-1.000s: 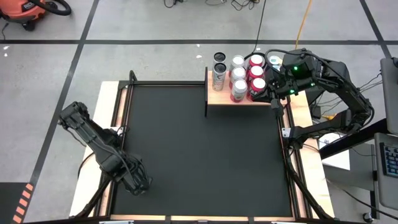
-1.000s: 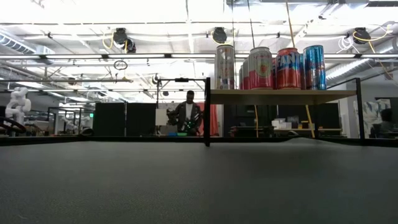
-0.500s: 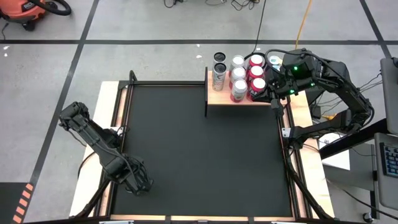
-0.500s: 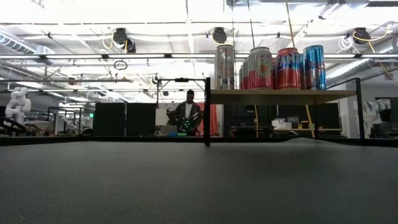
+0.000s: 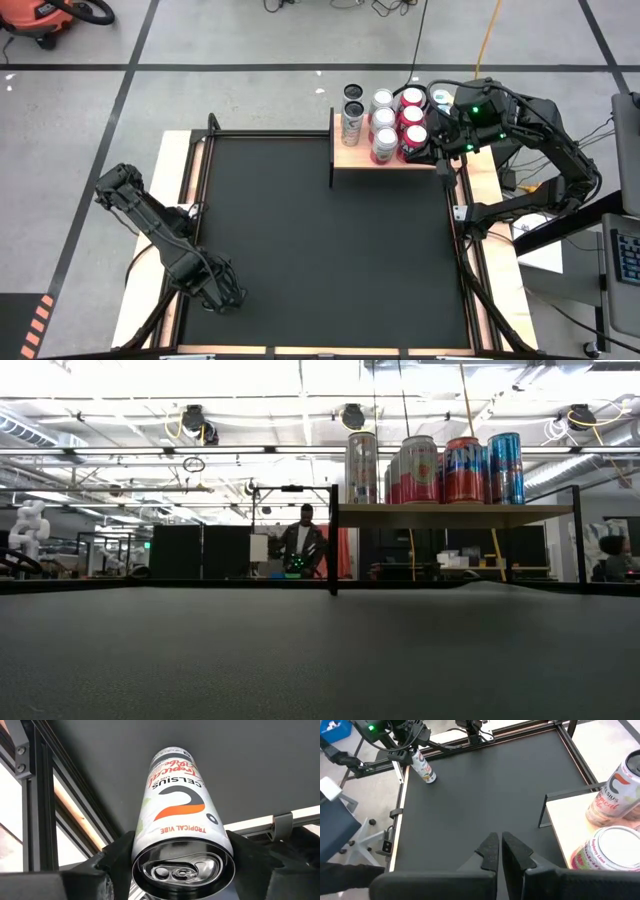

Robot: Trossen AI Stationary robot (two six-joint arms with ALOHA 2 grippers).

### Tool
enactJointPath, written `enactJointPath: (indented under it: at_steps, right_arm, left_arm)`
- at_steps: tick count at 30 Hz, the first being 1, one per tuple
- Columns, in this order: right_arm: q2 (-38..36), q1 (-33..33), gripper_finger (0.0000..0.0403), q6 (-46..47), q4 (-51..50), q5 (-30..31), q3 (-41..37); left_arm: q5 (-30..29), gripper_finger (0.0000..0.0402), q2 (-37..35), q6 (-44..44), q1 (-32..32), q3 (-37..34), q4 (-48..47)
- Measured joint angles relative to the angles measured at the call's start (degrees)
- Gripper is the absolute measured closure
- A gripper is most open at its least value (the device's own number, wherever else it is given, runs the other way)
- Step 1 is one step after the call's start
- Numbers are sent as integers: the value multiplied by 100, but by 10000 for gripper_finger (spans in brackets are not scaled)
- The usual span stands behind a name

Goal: Place canned beverage on shelf
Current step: Put the white yellow soda can on the shelf aligned with the other white yellow soda cans

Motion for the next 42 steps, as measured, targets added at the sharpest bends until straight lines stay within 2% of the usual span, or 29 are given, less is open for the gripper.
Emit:
enactJointPath:
  at_steps: [11,16,34,42]
  right_arm:
    - [0,1,403,-159,2,0,-1]
    - [0,0,403,-252,2,0,-2]
    - [0,0,403,30,-68,-2,-2]
    - [0,2,403,378,-66,-15,-2]
  left_arm:
    - [2,152,0,-7,23,4,0]
    - [-32,152,4,0,232,159,25]
    - [-1059,153,2,79,880,938,1]
    - [-1364,153,2,821,1373,1350,29]
